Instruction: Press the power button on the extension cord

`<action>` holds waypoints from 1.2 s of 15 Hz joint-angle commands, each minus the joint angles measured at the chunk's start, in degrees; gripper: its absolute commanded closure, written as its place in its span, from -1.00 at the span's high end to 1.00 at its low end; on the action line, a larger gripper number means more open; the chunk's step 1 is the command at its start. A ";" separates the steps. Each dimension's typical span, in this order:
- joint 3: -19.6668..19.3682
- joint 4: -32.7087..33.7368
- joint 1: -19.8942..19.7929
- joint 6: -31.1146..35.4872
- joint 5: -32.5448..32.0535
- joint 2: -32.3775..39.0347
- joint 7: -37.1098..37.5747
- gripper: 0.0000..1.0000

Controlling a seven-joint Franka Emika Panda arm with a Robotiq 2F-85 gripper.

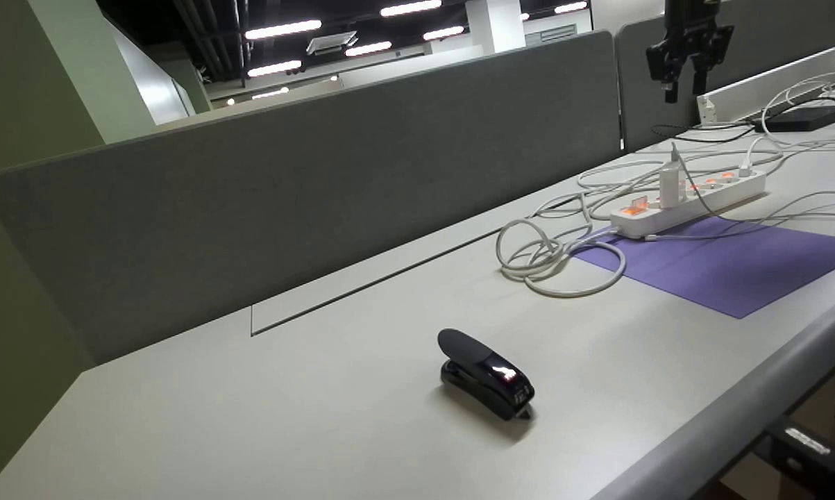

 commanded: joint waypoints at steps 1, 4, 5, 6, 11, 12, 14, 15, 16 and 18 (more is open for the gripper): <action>2.30 5.04 -2.48 -3.57 -0.74 4.54 -0.50 -0.50; 3.29 6.41 -3.66 -4.10 -0.66 7.05 -1.21 -0.91; 3.59 6.69 -4.09 -4.21 -0.58 7.61 -1.54 -0.98; 3.66 6.82 -4.36 -4.07 -0.71 8.01 -1.51 -1.00; 4.25 4.50 -4.24 -2.17 -0.86 7.26 -1.01 -0.98; 4.32 4.50 -4.23 -2.16 -0.85 7.26 -1.02 -1.00; 4.63 6.45 -4.77 -3.90 -0.30 9.21 -1.02 -1.00; 4.79 7.30 -5.09 -4.69 0.04 10.19 -0.97 -1.00; 4.92 8.18 -5.43 -5.19 0.26 11.41 -0.99 -1.00; 4.86 9.67 -5.71 -5.06 -0.26 13.68 -0.32 -1.00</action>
